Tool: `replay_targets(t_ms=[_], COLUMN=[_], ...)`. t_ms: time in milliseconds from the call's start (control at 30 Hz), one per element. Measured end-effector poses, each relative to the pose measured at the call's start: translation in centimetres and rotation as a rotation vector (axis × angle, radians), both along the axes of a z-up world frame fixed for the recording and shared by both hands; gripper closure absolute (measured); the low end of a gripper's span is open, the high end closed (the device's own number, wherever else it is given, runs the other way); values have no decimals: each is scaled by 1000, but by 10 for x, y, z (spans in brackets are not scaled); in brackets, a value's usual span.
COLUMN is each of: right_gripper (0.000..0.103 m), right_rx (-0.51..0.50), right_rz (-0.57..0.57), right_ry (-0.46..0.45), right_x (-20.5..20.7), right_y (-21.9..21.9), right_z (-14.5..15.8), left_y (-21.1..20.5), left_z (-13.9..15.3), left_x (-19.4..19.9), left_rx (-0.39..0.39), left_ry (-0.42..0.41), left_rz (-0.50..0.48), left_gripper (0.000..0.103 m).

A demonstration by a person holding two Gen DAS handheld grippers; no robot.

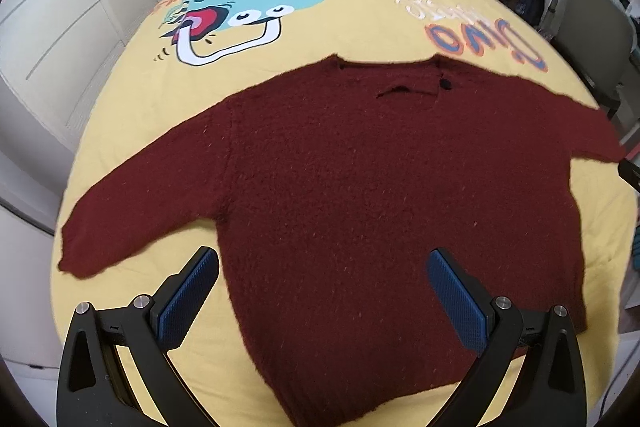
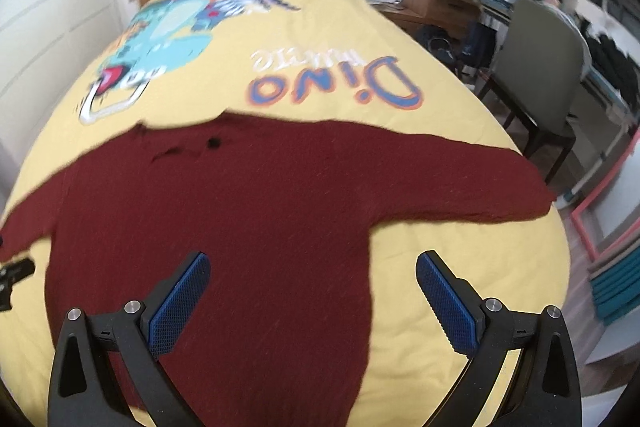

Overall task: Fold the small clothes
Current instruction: 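Reach the right gripper to a sweater sleeve cuff and close on it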

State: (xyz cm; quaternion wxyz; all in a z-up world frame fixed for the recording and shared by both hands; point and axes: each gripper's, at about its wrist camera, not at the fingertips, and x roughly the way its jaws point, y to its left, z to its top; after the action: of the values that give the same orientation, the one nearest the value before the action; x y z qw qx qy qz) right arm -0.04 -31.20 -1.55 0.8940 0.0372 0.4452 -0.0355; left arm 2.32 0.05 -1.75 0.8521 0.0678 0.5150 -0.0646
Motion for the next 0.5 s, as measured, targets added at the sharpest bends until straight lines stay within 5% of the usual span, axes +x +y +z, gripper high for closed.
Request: replay_targets(t_ms=[200,367,500], right_gripper=[1,1,1], right_rx=[69,263,305], right_rz=[-180,-412,-578], right_ry=[-34,9,60], right_x=[33,53,58], right_y=[-94,-189,-246], right_z=[-18,-82,-121], left_y=[14,31,38], left_z=[7,-7,-22], left_x=[21,39,49], left_rx=[10,13,41], left_ry=[-35,22,57], left_rz=[50,138,147], left_gripper=[1,1,1])
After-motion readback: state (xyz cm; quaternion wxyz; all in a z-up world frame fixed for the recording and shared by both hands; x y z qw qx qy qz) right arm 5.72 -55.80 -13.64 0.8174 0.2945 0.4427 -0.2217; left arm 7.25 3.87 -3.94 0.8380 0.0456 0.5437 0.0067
